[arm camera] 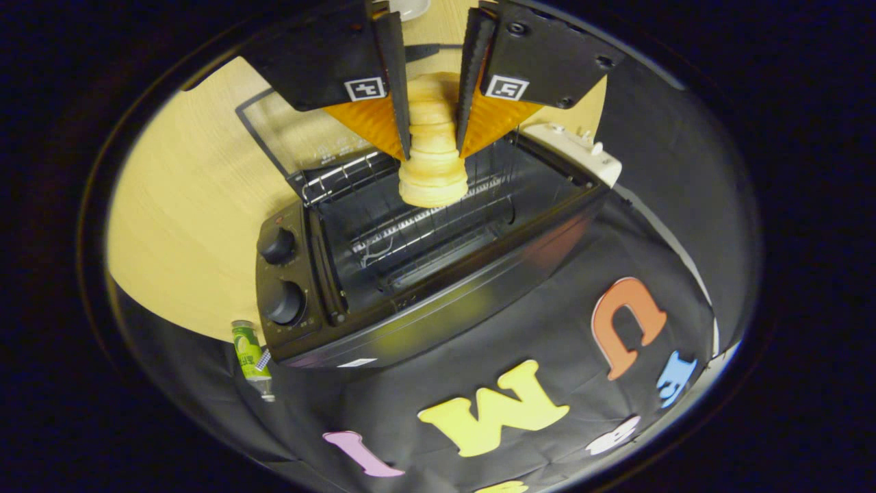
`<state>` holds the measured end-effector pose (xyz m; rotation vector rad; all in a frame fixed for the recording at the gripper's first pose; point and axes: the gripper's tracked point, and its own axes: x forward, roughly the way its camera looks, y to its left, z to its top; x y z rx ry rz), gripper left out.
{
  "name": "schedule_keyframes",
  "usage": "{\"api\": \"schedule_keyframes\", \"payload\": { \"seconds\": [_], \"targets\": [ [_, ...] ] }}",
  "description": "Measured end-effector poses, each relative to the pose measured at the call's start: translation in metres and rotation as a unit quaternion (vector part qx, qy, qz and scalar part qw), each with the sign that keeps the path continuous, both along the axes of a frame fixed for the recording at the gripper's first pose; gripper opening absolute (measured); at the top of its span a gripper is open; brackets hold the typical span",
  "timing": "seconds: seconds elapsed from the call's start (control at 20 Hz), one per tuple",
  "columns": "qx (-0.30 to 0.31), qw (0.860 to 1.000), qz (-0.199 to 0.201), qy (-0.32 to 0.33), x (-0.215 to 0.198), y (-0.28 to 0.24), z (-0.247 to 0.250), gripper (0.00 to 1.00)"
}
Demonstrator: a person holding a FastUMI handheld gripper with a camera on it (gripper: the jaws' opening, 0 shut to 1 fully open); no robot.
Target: Open the toaster oven, put the food inside, and close the toaster oven door.
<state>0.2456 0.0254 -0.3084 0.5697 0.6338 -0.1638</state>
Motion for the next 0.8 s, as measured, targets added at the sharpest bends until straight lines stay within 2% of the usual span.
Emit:
{"api": "schedule_keyframes", "payload": {
  "seconds": [0.15,0.3,0.4,0.55,0.7,0.8],
  "targets": [
    [0.028,0.998,-0.047,-0.009,0.038,-0.015,-0.008,0.4],
    [0.022,0.998,-0.058,-0.014,0.066,-0.024,-0.02,0.4],
    [0.028,0.997,-0.06,-0.029,0.077,-0.02,-0.019,0.44],
    [0.009,0.997,-0.059,-0.039,0.081,-0.017,-0.018,0.55],
    [-0.013,0.998,-0.05,-0.038,0.078,-0.017,-0.019,0.62],
    [-0.012,0.998,-0.041,-0.044,0.071,-0.01,-0.012,0.76]
  ]
}}
